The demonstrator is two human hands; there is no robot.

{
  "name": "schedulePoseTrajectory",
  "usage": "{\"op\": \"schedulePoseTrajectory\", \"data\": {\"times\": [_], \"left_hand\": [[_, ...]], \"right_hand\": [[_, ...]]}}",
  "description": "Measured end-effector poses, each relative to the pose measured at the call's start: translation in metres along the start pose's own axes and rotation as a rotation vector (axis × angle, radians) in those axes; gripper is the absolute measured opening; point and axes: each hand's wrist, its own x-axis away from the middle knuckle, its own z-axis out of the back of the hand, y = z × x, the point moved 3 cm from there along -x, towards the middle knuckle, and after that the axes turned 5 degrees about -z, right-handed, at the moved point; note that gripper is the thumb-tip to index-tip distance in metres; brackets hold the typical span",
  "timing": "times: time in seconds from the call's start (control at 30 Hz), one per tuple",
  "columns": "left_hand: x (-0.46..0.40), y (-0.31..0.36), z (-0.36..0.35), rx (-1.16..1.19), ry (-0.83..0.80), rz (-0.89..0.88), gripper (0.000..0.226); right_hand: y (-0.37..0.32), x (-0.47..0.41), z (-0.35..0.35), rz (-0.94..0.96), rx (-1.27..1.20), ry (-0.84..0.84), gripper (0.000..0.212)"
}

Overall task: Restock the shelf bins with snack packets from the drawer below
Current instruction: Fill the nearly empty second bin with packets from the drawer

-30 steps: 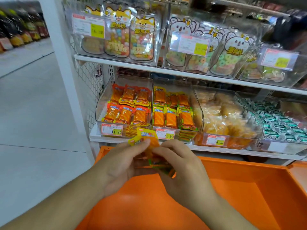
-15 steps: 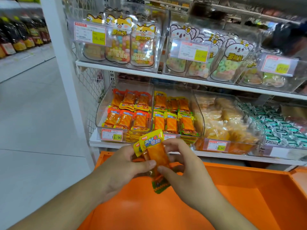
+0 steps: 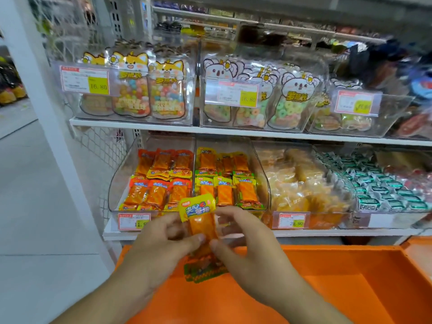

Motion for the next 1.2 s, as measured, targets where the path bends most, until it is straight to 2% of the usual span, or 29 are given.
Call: {"op": "schedulePoseTrajectory", "data": {"times": [0.1, 0.2, 0.23, 0.3, 0.43, 0.63, 0.73, 0.8, 0.97, 1.07, 1.13, 1.2], "left_hand": [[-0.040, 0.017, -0.009, -0.046, 0.058, 0.022, 0.030], [-0.089, 0.035, -0.027, -0.091, 0.102, 0.000, 0.045], [-0.105, 0.041, -0.034, -0.105, 0.121, -0.014, 0.042], [-0.142, 0.048, -0.046, -0.168, 0.164, -0.033, 0.032], [-0.218, 0.043, -0.061, -0.348, 0.248, -0.007, 0.029], [-0.286, 0.031, -0.082, -0.657, 0.174, 0.004, 0.040], [-0.297, 0.024, -0.087, -0.960, 0.222, -0.026, 0.052], [-0.297, 0.026, -0.090, -1.055, 0.258, -0.059, 0.049], [-0.288, 0.026, -0.095, -1.165, 0.283, -0.179, 0.048], [-0.279, 0.020, -0.091, -1.170, 0.298, -0.356, 0.046], [-0.270, 0.017, -0.091, -1.123, 0.256, -0.478, 0.042], [-0.259, 0.016, -0.094, -1.097, 0.159, -0.523, 0.038]], "right_hand": [[0.019, -0.027, 0.038, 0.045, 0.204, 0.158, 0.036], [0.053, -0.051, 0.064, -0.002, 0.427, 0.192, 0.059], [0.063, -0.056, 0.069, -0.022, 0.461, 0.171, 0.065], [0.079, -0.063, 0.071, -0.042, 0.500, 0.136, 0.071], [0.092, -0.068, 0.070, -0.051, 0.514, 0.157, 0.076], [0.095, -0.068, 0.071, -0.092, 0.480, 0.112, 0.074], [0.094, -0.070, 0.072, -0.101, 0.468, 0.109, 0.074], [0.093, -0.072, 0.072, -0.100, 0.466, 0.113, 0.075], [0.093, -0.071, 0.072, -0.079, 0.477, 0.115, 0.073], [0.092, -0.070, 0.072, -0.069, 0.485, 0.121, 0.073], [0.093, -0.069, 0.072, -0.071, 0.486, 0.121, 0.072], [0.094, -0.068, 0.072, -0.071, 0.488, 0.109, 0.072]]}}
